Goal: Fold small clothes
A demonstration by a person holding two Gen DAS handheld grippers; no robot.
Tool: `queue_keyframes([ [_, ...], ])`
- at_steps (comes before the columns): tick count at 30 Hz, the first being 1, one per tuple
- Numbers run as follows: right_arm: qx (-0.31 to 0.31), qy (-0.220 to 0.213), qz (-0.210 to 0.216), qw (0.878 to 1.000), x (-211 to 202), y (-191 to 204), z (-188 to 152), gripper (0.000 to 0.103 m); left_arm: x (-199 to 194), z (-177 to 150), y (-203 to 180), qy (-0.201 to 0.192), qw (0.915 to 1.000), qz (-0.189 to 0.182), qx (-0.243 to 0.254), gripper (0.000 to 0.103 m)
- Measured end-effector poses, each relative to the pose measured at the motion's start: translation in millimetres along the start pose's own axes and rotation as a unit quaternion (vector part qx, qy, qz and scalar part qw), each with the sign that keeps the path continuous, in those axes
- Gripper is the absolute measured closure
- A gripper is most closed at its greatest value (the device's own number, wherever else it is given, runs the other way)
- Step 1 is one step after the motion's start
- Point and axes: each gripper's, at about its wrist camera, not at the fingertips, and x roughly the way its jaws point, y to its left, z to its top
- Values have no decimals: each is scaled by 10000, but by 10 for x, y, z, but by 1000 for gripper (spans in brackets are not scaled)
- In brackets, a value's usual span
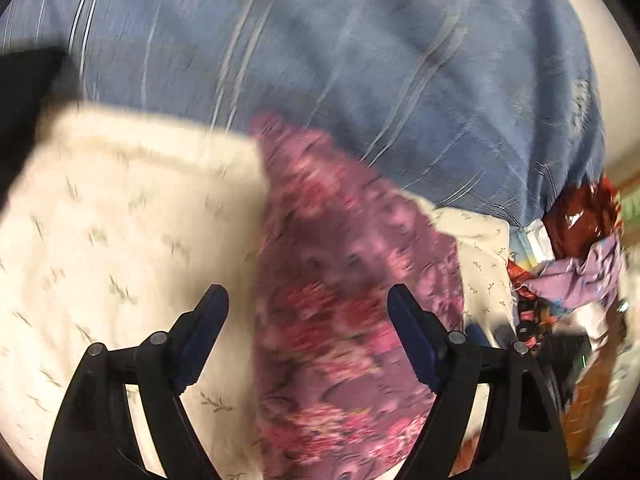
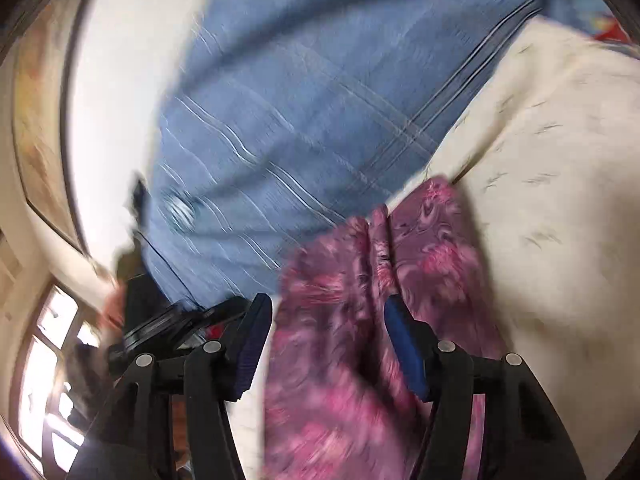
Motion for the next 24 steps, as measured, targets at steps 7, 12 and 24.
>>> queue_keyframes([
  [7, -440, 827, -689, 9932, 837, 43, 229, 42, 326, -198, 98, 240, 9976, -597, -270, 22],
  [12, -1751, 955, -811, 9766, 755, 531, 249, 97, 98, -208, -116, -171, 9980, -615, -6, 22],
  [24, -691, 587, -1141, 9893, 478, -202, 364, 92, 452, -377, -352, -114, 9984, 413, 372, 22],
])
